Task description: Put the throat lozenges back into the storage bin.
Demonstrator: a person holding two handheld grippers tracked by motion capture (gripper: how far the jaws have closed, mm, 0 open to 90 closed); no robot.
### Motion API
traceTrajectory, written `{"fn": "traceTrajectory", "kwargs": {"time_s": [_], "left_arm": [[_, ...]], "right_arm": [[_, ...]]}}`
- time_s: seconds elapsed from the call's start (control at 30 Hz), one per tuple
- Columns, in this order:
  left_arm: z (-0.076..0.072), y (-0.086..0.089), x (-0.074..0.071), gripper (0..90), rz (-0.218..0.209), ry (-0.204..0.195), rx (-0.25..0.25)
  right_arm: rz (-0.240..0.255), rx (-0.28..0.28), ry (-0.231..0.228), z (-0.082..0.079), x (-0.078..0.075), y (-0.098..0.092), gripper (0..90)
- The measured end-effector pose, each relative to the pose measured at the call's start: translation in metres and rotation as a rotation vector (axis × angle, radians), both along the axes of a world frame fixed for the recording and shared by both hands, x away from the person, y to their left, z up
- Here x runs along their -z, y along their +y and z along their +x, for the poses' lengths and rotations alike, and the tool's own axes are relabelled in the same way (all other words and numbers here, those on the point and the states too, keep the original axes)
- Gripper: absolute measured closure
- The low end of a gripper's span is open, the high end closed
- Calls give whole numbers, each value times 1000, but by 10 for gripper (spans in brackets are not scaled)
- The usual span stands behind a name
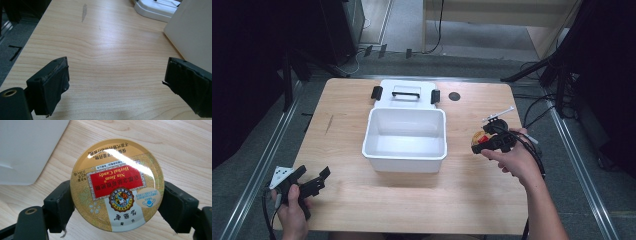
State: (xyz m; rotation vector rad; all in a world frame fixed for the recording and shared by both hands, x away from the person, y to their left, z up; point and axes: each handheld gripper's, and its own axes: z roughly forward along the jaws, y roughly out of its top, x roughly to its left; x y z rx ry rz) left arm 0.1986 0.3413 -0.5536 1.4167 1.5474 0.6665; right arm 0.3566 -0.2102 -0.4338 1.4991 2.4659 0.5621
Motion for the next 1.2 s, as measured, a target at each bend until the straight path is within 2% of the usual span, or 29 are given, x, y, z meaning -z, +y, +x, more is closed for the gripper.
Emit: {"fn": "traceTrajectory", "kwargs": {"time_s": [0.03,0.07,0.13,0.17,0.27,0.3,0.37,0.43,0.57,0.77,1.2], "left_arm": [[0,0,0,63,0,0,0],[0,0,0,63,0,0,0],[0,0,0,63,1,1,0],[0,0,0,63,1,1,1],[0,0,0,63,0,1,0],[0,0,0,63,-1,0,0],[0,0,0,63,0,1,0],[0,0,0,63,0,3,1],[0,0,0,63,-1,3,1],[0,0,0,63,-5,3,0],[0,0,0,63,-5,3,1]], "right_arm": [[0,0,0,0,0,0,205],[-18,-43,2,0,-1,3,205],[-27,-62,-1,0,-1,5,206],[-50,-108,5,0,-4,9,206],[-66,-145,3,-1,-6,13,206],[-92,-197,12,0,-10,18,206],[-103,-210,20,0,-11,20,206],[-133,-262,35,1,-14,24,206],[-177,-326,57,4,-23,34,206],[-195,-350,69,10,-32,44,206],[-213,-388,64,14,-48,61,206]]}}
